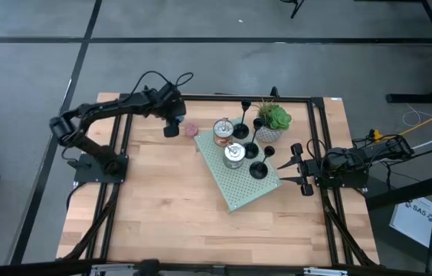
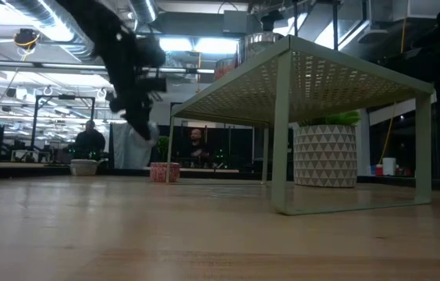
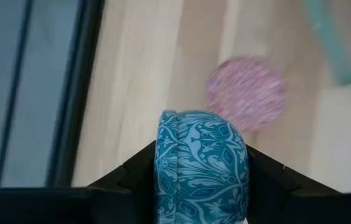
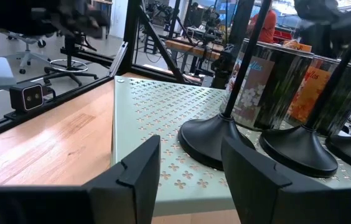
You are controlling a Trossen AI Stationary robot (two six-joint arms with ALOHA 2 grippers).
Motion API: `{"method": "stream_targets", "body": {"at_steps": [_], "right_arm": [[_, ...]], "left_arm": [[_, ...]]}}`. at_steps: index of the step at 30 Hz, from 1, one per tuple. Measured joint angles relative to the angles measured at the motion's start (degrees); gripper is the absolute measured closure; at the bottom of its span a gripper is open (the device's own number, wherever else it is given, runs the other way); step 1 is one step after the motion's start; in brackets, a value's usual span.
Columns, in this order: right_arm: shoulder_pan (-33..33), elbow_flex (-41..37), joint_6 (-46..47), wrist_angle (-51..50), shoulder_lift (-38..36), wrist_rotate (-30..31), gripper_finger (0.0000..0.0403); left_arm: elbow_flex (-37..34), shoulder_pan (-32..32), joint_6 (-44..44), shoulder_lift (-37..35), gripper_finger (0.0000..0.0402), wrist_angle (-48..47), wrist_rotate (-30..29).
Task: Pick & Place candle stick holders
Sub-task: Put the blue scented candle on the shelf
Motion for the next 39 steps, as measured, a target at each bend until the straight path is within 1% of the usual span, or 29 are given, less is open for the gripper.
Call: {"method": "stream_targets", "body": {"at_steps": [3,9,13,17,21,25,30,33,39], "right_arm": [[-0.01,0.0,0.02,0.0,0.01,0.0,0.0231],[-0.01,0.0,0.01,0.01,0.0,0.0,0.0231],[0.0,0.0,0.01,0.01,0.0,0.0,0.0231],[-0.01,0.0,0.01,0.02,-0.01,0.0,0.0231],[0.0,0.0,0.02,0.0,0.0,0.0,0.0231],[-0.01,0.0,0.02,0.0,0.0,0.0,0.0231],[-0.01,0.02,0.0,0.0,0.01,0.0,0.0231],[-0.01,0.0,0.02,0.0,0.01,0.0,0.0231],[-0.01,0.0,0.02,0.01,-0.01,0.0,0.0231]], "left_arm": [[0.0,-4.7,0.04,-4.16,0.0232,-0.13,-2.89],[0.02,-16.71,0.55,-11.08,0.0232,0.85,-9.41],[0.02,-25.61,1.89,-12.78,0.0232,2.95,-13.71],[0.04,-34.5,7.19,-12.65,0.0232,5.44,-19.54],[0.09,-41.64,10.91,-11.32,0.0232,9.66,-23.28],[0.11,-46.59,12.09,-9.56,0.0232,15.28,-23.84],[0.11,-51.31,13.94,-5.31,0.0232,24.33,-24.18],[0.11,-53.77,17.81,-1.94,0.0232,29.5,-25.36],[0.11,-56.82,25.38,5.46,0.0222,44.12,-26.04]]}}
